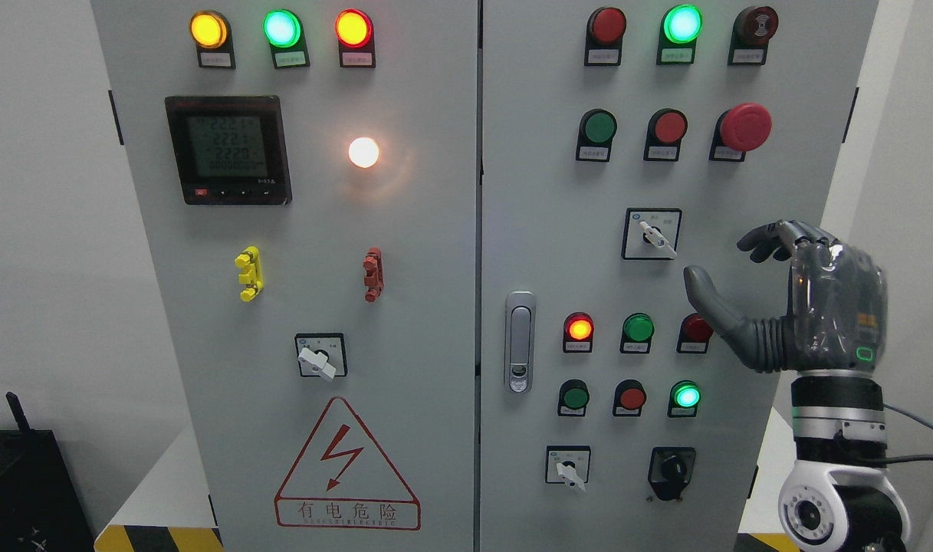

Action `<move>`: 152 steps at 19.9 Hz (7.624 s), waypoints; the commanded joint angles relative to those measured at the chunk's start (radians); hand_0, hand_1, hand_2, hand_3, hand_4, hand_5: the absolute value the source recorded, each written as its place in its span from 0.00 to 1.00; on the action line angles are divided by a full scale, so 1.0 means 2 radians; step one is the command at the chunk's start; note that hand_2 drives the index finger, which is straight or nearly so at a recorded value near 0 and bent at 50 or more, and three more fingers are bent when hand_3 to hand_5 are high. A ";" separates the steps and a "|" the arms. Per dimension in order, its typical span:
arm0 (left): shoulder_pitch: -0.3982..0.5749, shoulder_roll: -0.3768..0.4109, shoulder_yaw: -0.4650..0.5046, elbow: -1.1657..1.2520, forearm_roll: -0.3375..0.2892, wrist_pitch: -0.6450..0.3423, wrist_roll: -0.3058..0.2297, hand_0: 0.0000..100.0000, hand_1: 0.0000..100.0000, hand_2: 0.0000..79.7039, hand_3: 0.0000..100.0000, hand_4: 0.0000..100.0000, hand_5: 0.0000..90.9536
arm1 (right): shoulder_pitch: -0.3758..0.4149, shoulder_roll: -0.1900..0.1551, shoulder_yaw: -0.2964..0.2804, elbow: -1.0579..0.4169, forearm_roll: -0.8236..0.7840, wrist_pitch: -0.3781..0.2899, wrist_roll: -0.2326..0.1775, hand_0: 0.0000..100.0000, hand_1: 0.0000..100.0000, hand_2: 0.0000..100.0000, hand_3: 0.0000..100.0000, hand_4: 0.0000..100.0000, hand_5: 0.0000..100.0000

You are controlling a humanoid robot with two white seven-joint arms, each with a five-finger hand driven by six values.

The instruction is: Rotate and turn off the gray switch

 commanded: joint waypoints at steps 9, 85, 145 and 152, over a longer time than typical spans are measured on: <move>0.000 0.000 0.016 0.000 0.000 0.000 0.000 0.12 0.39 0.00 0.00 0.00 0.00 | -0.013 0.005 0.021 0.012 0.013 0.009 -0.001 0.01 0.24 0.57 0.70 0.72 0.85; 0.000 0.000 0.016 0.000 0.000 0.000 0.000 0.12 0.39 0.00 0.00 0.00 0.00 | -0.038 0.018 0.065 0.020 0.041 0.052 0.000 0.25 0.35 0.68 0.80 0.77 0.89; 0.000 0.000 0.016 0.000 0.000 0.000 0.000 0.12 0.39 0.00 0.00 0.00 0.00 | -0.051 0.023 0.074 0.032 0.039 0.060 0.012 0.49 0.29 0.72 0.84 0.79 0.91; 0.000 0.000 0.016 0.000 0.000 0.000 0.000 0.12 0.39 0.00 0.00 0.00 0.00 | -0.050 0.025 0.080 0.037 0.039 0.060 0.012 0.51 0.30 0.73 0.85 0.79 0.92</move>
